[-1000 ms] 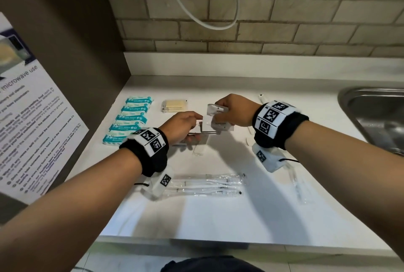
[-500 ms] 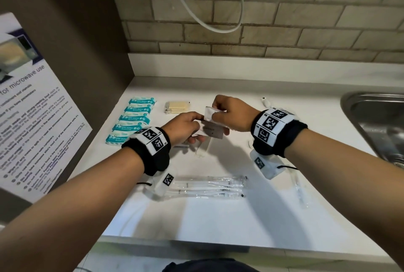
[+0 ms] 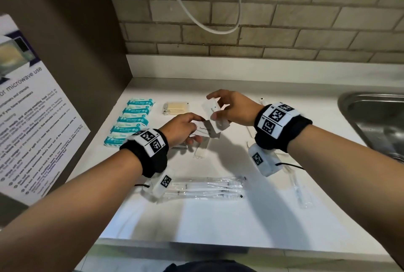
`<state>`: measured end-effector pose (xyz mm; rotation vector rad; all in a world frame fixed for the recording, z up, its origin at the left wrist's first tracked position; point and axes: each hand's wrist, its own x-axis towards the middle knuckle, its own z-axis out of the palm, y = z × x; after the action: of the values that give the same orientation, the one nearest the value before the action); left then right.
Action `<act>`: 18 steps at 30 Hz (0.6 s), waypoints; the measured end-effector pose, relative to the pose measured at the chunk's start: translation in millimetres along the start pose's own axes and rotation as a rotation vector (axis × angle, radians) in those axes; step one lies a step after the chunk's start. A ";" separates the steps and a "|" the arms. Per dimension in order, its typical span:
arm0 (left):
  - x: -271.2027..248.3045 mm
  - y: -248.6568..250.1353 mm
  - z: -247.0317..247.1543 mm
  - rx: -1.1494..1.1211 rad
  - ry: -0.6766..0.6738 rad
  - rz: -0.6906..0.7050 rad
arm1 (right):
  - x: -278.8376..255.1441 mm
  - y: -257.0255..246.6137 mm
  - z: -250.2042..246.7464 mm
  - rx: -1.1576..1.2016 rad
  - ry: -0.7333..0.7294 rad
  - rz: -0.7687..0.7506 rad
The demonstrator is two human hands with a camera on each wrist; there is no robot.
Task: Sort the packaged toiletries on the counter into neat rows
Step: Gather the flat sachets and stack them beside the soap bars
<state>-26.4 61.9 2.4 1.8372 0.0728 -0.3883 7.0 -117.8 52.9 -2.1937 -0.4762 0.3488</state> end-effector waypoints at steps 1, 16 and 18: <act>0.3 -1.1 0.7 0.001 -0.005 -0.005 | 0.2 -1.0 0.4 0.012 0.005 0.008; -5.2 6.1 2.7 -0.164 0.037 0.054 | -5.4 13.7 17.1 -0.265 0.115 0.132; -7.5 8.0 6.5 -0.179 0.008 0.054 | -10.0 12.4 18.7 -0.253 0.054 0.157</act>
<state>-33.0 54.5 10.5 1.6603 0.0611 -0.3263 -6.8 -116.6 32.7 -2.4878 -0.3331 0.3266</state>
